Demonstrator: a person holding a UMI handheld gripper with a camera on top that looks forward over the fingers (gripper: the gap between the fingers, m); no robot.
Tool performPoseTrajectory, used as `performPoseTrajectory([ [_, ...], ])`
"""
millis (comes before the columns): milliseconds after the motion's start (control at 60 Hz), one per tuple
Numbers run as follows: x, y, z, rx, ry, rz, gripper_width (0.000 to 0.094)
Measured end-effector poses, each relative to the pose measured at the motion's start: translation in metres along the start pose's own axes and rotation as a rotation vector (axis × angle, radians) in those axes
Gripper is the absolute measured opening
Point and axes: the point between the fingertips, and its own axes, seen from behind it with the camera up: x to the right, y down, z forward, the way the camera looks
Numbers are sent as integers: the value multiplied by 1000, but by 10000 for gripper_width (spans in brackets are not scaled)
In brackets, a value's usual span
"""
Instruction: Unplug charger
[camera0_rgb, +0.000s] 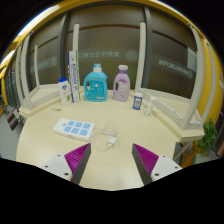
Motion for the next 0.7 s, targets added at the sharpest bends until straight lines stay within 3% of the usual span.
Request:
performPoseTrajectory([
  [117,-25,-10,-90,78,22,10,852],
  [333,-68,11,-233,100,60,26,851],
  [533,-102,27,-304,117,54,-8,848],
  [700,-104,33,-326,122,111,7,849],
])
